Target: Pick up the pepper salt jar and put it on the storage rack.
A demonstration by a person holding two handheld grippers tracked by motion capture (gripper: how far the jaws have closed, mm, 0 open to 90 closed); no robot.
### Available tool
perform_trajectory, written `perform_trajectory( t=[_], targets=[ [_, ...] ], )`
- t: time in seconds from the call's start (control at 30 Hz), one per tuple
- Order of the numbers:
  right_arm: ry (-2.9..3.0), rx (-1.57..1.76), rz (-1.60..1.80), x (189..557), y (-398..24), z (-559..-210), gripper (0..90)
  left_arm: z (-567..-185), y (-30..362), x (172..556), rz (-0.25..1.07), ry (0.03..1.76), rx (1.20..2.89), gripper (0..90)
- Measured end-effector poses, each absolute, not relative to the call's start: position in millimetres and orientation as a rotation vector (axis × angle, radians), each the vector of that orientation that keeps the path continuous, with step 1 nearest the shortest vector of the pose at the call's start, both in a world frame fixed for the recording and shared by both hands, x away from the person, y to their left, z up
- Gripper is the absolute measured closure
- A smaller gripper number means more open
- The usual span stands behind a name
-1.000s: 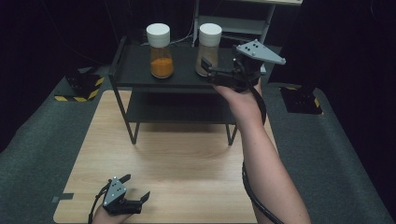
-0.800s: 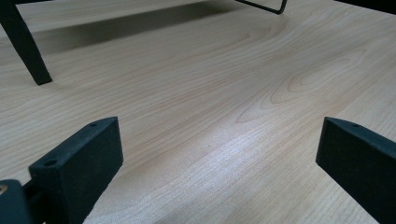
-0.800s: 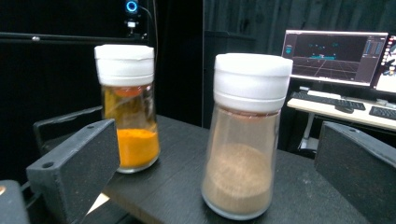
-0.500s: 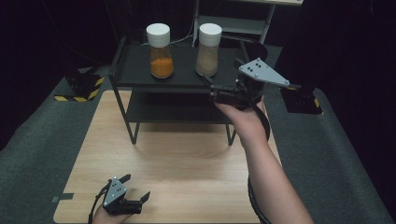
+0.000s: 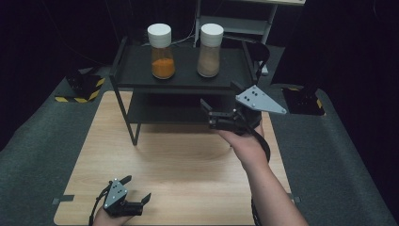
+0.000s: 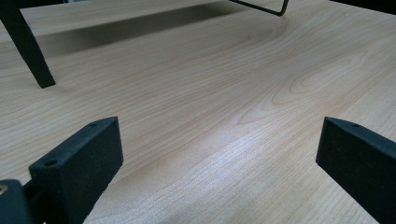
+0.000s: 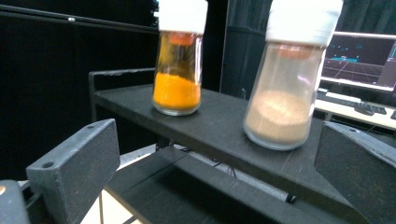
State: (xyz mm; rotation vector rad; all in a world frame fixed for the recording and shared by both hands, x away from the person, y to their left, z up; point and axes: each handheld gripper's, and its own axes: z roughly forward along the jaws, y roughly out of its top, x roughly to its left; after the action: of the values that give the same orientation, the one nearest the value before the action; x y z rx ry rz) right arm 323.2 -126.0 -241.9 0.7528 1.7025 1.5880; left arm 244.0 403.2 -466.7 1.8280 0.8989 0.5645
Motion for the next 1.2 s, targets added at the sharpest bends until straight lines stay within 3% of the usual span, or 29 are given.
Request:
perform_trajectory(
  t=[1.2],
  targets=[
    [1.963, 0.871, 1.444, 293.8, -144.2, -353.3, 0.0, -467.6, 402.8, 243.3, 0.579, 0.885, 1.829, 1.0]
  ],
)
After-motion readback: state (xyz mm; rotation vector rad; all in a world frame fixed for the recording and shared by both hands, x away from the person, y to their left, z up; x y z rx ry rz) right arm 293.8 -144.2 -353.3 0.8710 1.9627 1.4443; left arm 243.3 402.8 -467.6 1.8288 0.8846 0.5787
